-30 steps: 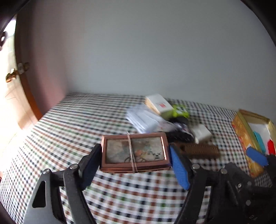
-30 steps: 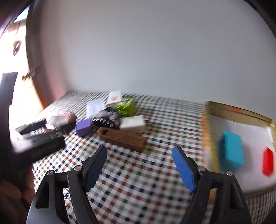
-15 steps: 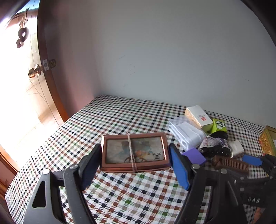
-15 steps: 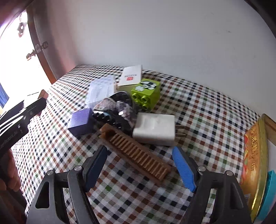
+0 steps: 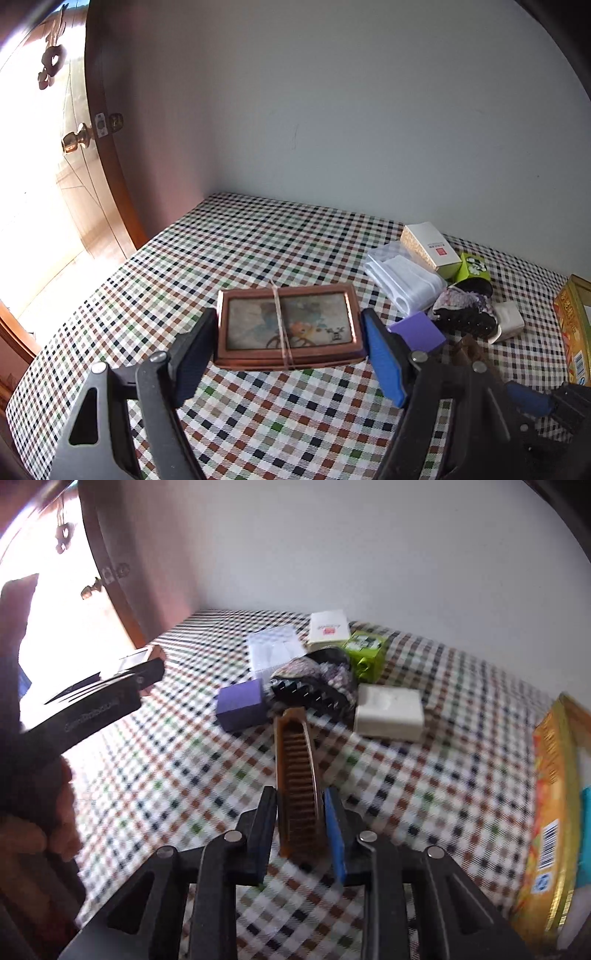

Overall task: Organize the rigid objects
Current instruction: 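Grasp the framed picture with the left tool while the right tool grasps the brown comb, then carry the framed picture and comb over the tin and lower them inside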

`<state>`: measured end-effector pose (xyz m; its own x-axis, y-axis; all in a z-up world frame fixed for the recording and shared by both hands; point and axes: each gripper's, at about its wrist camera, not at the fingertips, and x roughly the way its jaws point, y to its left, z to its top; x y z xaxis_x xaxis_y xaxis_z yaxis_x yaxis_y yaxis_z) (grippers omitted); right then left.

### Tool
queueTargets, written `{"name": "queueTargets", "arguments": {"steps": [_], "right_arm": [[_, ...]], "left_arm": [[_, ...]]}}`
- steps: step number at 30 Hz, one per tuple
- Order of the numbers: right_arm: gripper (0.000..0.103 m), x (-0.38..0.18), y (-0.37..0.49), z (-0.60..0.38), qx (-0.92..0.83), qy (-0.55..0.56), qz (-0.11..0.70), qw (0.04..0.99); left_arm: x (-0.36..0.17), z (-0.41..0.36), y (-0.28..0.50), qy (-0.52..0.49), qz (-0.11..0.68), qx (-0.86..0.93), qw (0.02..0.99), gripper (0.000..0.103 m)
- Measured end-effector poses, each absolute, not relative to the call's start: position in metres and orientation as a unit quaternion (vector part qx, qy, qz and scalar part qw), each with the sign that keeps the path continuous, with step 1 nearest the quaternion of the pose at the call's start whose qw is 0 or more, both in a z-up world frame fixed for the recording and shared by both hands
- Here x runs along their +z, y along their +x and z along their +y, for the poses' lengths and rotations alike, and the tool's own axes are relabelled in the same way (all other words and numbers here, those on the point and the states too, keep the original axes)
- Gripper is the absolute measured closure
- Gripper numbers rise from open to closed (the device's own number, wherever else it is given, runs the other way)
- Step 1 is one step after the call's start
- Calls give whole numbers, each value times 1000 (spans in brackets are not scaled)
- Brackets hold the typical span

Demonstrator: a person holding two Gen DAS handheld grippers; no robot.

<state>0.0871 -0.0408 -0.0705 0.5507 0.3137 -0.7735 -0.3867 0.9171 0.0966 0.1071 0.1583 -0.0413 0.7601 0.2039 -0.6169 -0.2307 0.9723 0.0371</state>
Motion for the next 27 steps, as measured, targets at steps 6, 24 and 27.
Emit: {"name": "queueTargets", "arguments": {"steps": [6, 24, 27], "right_arm": [[69, -73, 105, -25, 174, -57, 433, 883], [75, -32, 40, -105, 144, 50, 312, 938], [75, -22, 27, -116, 125, 47, 283, 950]], "left_arm": [[-40, 157, 108, -17, 326, 116, 938, 26], [-29, 123, 84, -15, 263, 43, 964, 26], [-26, 113, 74, -10, 241, 35, 970, 26]]}}
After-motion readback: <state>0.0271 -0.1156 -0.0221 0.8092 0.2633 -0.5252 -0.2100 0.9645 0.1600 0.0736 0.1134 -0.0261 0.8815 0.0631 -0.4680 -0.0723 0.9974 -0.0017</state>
